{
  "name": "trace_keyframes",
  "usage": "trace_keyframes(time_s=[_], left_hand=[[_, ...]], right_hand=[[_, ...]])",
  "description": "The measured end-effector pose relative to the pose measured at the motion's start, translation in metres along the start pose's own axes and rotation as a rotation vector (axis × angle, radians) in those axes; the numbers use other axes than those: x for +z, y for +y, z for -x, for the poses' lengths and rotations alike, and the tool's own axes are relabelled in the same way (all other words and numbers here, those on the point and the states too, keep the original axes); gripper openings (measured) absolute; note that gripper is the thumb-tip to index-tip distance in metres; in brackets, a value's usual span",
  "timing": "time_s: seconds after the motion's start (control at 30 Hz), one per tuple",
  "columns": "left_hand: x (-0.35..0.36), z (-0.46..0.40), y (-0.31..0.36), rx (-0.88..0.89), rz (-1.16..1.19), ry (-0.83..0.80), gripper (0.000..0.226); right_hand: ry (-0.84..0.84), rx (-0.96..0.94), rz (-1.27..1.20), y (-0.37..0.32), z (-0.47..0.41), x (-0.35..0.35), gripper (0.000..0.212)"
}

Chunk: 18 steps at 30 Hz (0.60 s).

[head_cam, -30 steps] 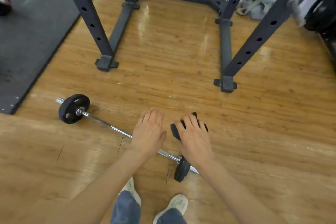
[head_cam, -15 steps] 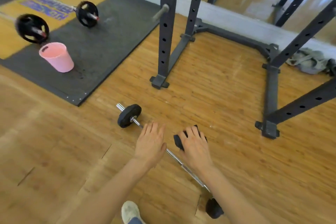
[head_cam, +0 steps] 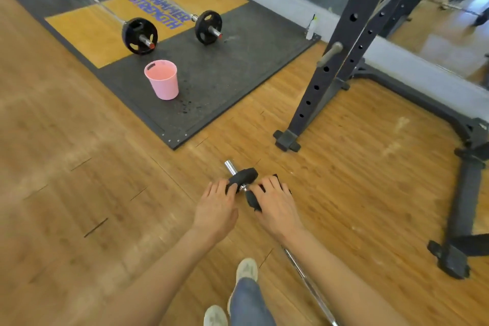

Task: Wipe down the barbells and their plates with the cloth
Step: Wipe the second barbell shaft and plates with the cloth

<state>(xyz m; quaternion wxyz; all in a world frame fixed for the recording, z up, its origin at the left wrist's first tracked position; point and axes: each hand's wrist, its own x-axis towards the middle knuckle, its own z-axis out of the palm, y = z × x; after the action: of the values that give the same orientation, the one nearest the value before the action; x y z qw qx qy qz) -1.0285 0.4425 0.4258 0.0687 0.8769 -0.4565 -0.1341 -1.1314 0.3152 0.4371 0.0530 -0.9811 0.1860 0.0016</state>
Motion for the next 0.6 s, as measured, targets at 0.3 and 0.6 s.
trace_keyframes(time_s=[0.3, 0.6], left_hand=[[-0.036, -0.104, -0.048, -0.066, 0.026, -0.008, 0.051], [-0.078, -0.223, -0.095, -0.104, -0.013, 0.019, 0.054]], right_hand=[[-0.036, -0.032, -0.005, 0.014, -0.119, 0.011, 0.043], [-0.11, -0.105, -0.027, 0.038, -0.256, -0.001, 0.035]])
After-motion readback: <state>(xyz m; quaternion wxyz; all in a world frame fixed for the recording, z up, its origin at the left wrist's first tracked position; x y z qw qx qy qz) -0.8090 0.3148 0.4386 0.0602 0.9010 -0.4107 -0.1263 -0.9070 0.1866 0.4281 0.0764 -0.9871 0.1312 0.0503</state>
